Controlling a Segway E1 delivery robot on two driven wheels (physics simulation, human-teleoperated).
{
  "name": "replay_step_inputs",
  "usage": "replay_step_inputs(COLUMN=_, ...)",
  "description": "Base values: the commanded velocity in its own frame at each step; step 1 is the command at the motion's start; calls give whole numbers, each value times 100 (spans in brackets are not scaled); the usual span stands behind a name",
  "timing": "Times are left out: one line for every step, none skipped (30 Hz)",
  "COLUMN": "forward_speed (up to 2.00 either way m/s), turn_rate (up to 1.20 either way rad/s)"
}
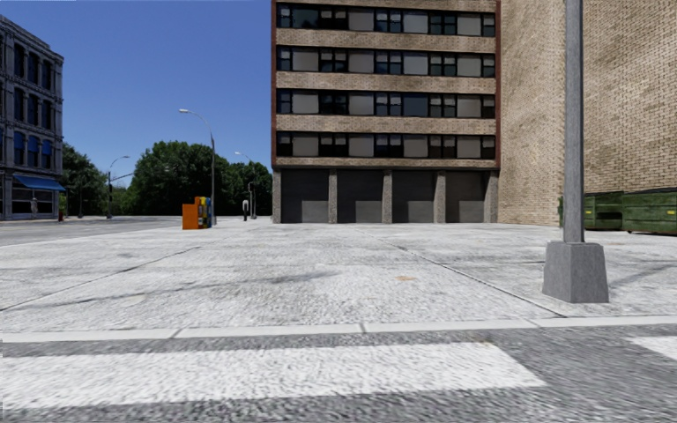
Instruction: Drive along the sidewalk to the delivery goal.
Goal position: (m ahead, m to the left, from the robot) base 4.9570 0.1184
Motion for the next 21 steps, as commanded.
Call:
replay_step_inputs(forward_speed=200, turn_rate=0)
replay_step_inputs(forward_speed=200, turn_rate=0)
replay_step_inputs(forward_speed=200, turn_rate=0)
replay_step_inputs(forward_speed=200, turn_rate=0)
replay_step_inputs(forward_speed=200, turn_rate=0)
replay_step_inputs(forward_speed=200, turn_rate=0)
replay_step_inputs(forward_speed=200, turn_rate=0)
replay_step_inputs(forward_speed=200, turn_rate=0)
replay_step_inputs(forward_speed=200, turn_rate=0)
replay_step_inputs(forward_speed=200, turn_rate=0)
replay_step_inputs(forward_speed=200, turn_rate=0)
replay_step_inputs(forward_speed=200, turn_rate=0)
replay_step_inputs(forward_speed=200, turn_rate=0)
replay_step_inputs(forward_speed=200, turn_rate=0)
replay_step_inputs(forward_speed=200, turn_rate=0)
replay_step_inputs(forward_speed=200, turn_rate=0)
replay_step_inputs(forward_speed=200, turn_rate=0)
replay_step_inputs(forward_speed=200, turn_rate=0)
replay_step_inputs(forward_speed=200, turn_rate=0)
replay_step_inputs(forward_speed=200, turn_rate=0)
replay_step_inputs(forward_speed=200, turn_rate=0)
